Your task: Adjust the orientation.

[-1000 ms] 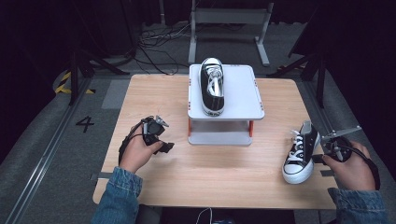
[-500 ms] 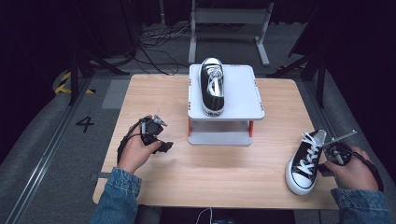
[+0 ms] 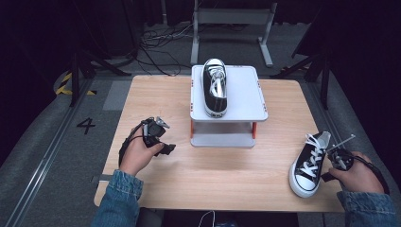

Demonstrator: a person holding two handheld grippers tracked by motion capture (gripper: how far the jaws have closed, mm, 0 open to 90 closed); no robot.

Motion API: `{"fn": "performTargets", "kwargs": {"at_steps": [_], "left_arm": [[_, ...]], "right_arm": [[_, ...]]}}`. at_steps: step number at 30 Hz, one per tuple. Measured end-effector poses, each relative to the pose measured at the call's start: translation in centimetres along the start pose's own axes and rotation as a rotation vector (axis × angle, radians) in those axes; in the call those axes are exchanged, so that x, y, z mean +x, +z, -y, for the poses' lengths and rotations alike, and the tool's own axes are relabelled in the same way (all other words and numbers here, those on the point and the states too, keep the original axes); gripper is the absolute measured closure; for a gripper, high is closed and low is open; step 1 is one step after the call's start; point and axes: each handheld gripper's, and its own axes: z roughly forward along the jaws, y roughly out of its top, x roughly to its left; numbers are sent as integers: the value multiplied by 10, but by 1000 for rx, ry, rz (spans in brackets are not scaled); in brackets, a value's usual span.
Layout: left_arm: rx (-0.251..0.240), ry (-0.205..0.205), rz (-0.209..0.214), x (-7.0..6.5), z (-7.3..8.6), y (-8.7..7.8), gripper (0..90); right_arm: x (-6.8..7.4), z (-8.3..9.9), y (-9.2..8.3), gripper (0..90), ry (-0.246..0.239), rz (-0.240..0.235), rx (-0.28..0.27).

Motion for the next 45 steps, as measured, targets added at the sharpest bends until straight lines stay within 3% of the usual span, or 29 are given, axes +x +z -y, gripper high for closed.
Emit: {"fn": "performTargets", "kwargs": {"at_steps": [3, 6, 9, 12, 13, 14, 16, 17, 18, 20, 23, 25, 27, 30, 38, 41, 42, 43, 45], "left_arm": [[-1, 1, 4, -2, 2, 0, 241], [6, -3, 0, -2, 7, -1, 240], [7, -8, -9, -1, 10, -4, 241], [6, -21, -16, 0, 16, -8, 241], [2, -32, -20, 0, 19, -10, 241], [3, -35, -21, 1, 21, -10, 240], [9, -30, -24, 1, 23, -12, 241], [10, -37, -29, 2, 25, -12, 240], [10, -38, -30, 2, 26, -13, 240], [7, -41, -31, 2, 27, -15, 240], [8, -46, -34, 3, 28, -14, 240], [11, -42, -28, 3, 27, -12, 240], [13, -38, -19, 1, 25, -11, 239], [14, -37, -14, 0, 24, -9, 238], [19, -50, -20, 1, 30, -11, 238], [26, -53, -26, 2, 36, -13, 238], [29, -58, -25, 2, 38, -14, 237], [36, -59, -25, 2, 40, -15, 237], [37, -59, -25, 2, 44, -18, 237]], "right_arm": [[2, -2, 2, 900, -21, -72, -13], [11, -13, 6, 900, -79, -134, -21], [30, -31, 11, 900, -151, -173, -47], [42, -43, 15, 900, -184, -168, -68], [51, -54, 16, 900, -200, -107, -65], [54, -57, 16, 900, -210, -83, -60], [57, -59, 16, 900, -221, -63, -58], [59, -62, 17, 900, -223, -55, -86], [59, -64, 18, 900, -214, -59, -124], [61, -66, 19, 839, -209, -67, -113], [64, -62, 3, 784, -212, -98, -166], [64, -56, -12, 712, -222, -90, -215], [61, -49, -25, 567, -224, -64, -260], [48, -38, -36, 495, -236, 32, -288], [27, -38, -30, 507, -208, 92, -264], [25, -45, -20, 574, -203, 71, -230], [24, -48, -16, 644, -207, 58, -199], [24, -52, -9, 630, -223, 17, -173], [22, -57, -4, 690, -240, 6, -151]]}}
